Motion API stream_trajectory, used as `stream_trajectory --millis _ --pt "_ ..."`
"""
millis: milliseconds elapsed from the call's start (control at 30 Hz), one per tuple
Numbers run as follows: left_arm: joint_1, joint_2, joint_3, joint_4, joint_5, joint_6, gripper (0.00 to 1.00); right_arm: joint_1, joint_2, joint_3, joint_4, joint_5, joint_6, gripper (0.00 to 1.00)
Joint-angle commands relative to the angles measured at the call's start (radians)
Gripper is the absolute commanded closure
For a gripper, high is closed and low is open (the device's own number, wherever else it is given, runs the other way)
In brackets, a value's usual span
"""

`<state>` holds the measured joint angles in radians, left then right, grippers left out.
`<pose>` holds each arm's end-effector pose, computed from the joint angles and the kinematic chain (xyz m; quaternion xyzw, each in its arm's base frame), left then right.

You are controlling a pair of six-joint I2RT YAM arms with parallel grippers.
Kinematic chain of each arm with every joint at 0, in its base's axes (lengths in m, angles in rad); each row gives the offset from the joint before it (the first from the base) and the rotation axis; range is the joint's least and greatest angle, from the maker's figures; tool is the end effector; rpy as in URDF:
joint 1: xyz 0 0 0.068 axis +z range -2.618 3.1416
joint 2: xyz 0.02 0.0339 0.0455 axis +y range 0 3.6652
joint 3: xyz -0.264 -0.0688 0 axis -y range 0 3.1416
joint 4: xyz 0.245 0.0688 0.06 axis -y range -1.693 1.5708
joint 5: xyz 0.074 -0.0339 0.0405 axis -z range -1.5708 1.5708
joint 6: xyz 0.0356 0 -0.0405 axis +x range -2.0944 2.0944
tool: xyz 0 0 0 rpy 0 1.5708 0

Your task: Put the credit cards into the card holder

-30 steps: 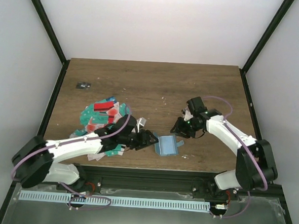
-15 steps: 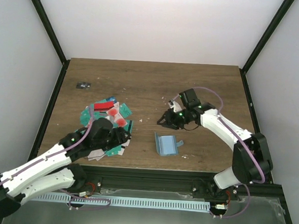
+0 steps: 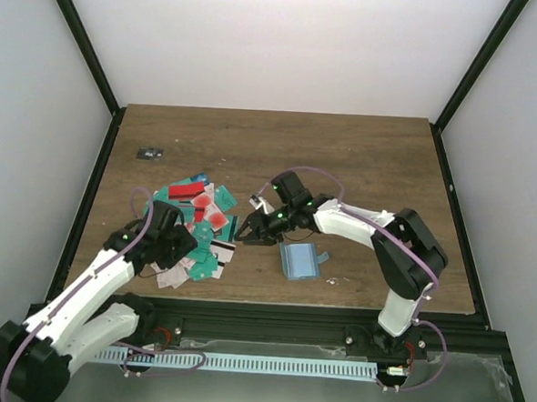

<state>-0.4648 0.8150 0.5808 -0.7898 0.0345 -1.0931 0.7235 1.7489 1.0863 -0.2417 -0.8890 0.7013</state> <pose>0.1319 -0.0675 0.2135 -0.2931 0.9170 -0.2015 0.1805 0.2489 0.2567 0.1941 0.1501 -0.8515 -0.5006 0.0421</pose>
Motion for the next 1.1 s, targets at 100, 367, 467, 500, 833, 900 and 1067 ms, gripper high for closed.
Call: stream_trajectory --millis 100,367,467,500,833,900,1067 --pt "0.225 0.205 0.087 -0.005 0.123 0.300 0.60 0.102 0.088 0.031 0.223 -0.004 0.207 0.55" --pt "0.319 0.382 0.126 0.031 0.160 0.424 0.74 0.135 0.171 0.016 0.328 0.049 0.336 0.54" --pt "0.329 0.418 0.121 0.044 0.158 0.444 0.78 0.140 0.198 0.025 0.355 0.058 0.354 0.54" --pt "0.332 0.429 0.118 0.046 0.156 0.452 0.78 0.141 0.206 0.030 0.360 0.062 0.360 0.54" --pt "0.348 0.522 0.107 0.073 0.166 0.490 0.81 0.175 0.309 0.097 0.395 0.073 0.403 0.55" --pt "0.350 0.535 0.108 0.069 0.157 0.486 0.83 0.183 0.327 0.118 0.393 0.079 0.406 0.56" --pt "0.351 0.572 0.097 0.067 0.159 0.476 0.86 0.189 0.376 0.153 0.391 0.085 0.416 0.57"
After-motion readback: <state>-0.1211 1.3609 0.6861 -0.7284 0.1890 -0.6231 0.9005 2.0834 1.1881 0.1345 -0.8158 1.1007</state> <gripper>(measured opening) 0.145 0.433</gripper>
